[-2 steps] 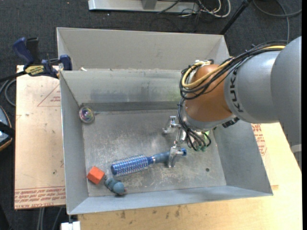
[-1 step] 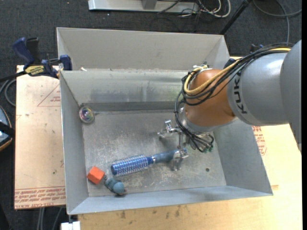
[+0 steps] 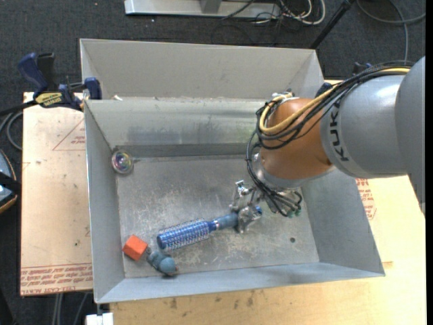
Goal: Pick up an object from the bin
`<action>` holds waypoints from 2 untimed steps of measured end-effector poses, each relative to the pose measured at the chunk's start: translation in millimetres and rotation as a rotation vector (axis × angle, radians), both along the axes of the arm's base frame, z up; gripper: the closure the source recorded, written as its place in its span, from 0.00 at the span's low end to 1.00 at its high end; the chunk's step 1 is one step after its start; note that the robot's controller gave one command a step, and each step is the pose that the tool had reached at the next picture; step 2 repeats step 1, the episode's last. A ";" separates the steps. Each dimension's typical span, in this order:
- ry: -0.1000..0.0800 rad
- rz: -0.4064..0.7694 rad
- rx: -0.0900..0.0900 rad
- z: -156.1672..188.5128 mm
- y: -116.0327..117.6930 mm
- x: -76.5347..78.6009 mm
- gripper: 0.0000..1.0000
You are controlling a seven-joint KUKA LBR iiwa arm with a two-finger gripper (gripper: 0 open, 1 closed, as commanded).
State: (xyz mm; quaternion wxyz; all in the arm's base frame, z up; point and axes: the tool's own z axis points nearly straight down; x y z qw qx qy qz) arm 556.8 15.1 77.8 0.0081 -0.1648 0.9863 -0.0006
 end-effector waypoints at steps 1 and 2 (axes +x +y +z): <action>0.004 -0.028 0.000 137.0 10.0 41.0 1.00; 0.004 -0.028 0.000 137.0 10.0 41.0 1.00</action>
Offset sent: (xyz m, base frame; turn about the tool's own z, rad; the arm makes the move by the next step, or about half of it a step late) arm 0.0381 0.0095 0.1327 0.0291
